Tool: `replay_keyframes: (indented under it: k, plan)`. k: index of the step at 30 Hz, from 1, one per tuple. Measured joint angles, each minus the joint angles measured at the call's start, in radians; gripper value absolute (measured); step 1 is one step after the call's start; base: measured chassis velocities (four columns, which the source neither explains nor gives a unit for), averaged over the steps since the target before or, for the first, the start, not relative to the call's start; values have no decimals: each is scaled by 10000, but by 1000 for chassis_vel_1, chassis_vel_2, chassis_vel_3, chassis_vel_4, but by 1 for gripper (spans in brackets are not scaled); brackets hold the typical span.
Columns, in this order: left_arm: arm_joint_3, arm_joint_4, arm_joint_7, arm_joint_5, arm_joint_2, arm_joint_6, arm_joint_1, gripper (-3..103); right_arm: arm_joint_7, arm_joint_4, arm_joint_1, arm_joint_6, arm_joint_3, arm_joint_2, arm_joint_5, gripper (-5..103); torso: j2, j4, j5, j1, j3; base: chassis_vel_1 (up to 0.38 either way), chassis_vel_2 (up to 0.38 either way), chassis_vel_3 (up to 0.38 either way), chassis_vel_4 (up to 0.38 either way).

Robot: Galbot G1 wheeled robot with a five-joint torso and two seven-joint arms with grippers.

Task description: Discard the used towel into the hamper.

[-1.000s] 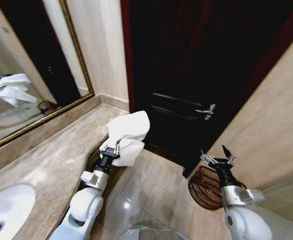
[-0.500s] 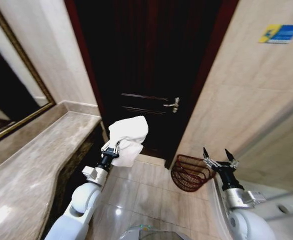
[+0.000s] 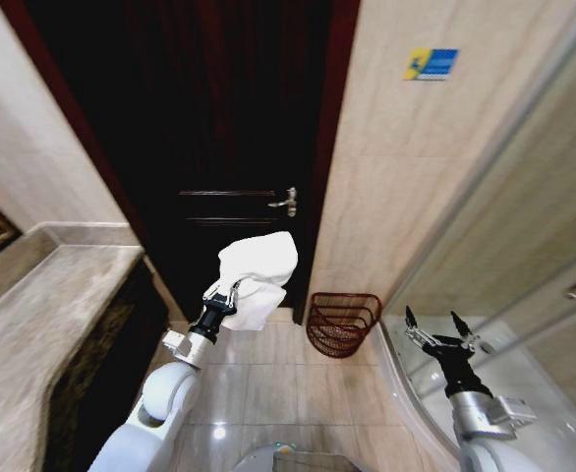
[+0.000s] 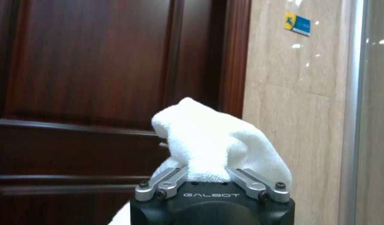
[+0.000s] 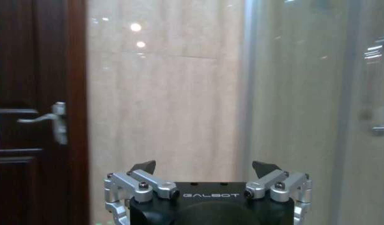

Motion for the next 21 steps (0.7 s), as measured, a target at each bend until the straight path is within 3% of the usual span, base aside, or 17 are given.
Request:
replay_keyframes:
  k: [5, 15, 21]
  plan:
    - [-61, -273, 33, -122, -124, 43, 319, 7, -45, -94, -56, 397, 59, -30, 31, 100, 0, -3, 2, 0, 0, -103, -104, -89, -104]
    - [-99, -323, 340, -879, 473, 110, 167, 7, -66, -61, 74, 317, -126, 338, -318, 100, 0, 2, 1, 0, 1, -4, -4, -5, -2]
    - [-5, -27, 402, -1105, 710, -14, -77, 7, -109, -42, 24, 651, -145, 339, -732, 100, 0, 2, 2, 0, 1, 0, 0, 0, 0]
